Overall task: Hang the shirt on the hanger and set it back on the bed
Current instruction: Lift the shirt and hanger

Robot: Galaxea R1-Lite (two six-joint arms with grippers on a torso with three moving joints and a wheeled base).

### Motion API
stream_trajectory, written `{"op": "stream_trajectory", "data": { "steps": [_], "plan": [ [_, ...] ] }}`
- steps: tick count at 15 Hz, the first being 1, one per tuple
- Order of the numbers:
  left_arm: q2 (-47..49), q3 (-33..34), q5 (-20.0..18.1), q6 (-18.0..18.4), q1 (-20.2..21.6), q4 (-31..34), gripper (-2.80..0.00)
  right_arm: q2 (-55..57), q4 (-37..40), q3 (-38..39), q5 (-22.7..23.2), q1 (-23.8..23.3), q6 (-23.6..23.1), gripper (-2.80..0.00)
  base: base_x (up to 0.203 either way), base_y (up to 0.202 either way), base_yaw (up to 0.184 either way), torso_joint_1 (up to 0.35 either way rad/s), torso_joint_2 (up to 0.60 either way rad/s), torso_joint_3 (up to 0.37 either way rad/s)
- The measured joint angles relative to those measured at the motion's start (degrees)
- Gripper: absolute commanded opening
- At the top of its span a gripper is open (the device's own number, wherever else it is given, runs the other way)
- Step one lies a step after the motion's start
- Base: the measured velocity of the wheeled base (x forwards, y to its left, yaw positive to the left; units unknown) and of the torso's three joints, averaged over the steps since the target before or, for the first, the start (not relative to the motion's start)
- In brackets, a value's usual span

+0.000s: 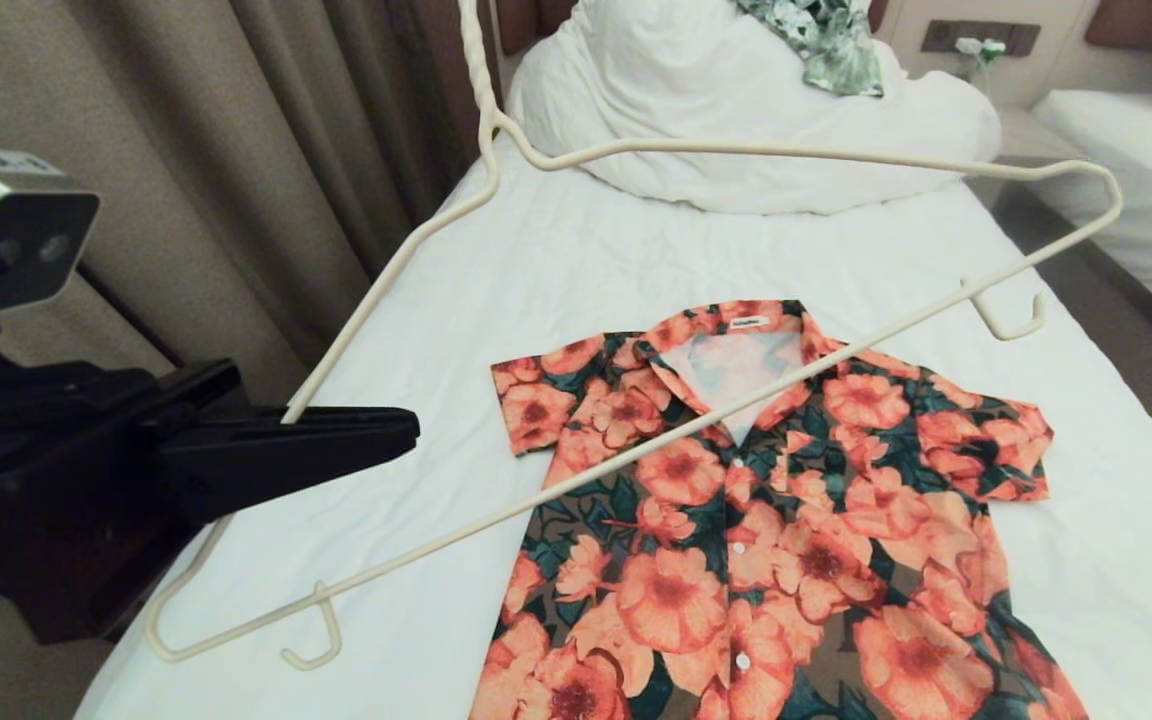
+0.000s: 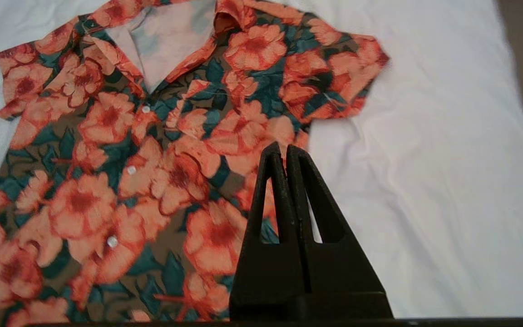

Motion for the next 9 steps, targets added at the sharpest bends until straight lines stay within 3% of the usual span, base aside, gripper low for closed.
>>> {"op": "stream_trajectory", "data": {
  "steps": [5,9],
  "plan": [
    [2.4,-0.6,0.2,2.0,3.6,-1.2,-2.8,23.8,1.4,-19.5,1.3,4.1,7.3,-2.8,0.0,0.0,0.0,0.0,0.0,0.0],
    [4.3,-0.9,0.1,2.1,7.5,-3.5,-2.8,41.3,4.8,-32.1,1.1,5.7,9.2,-2.8,0.0,0.0,0.0,0.0,0.0,0.0]
  ]
}}
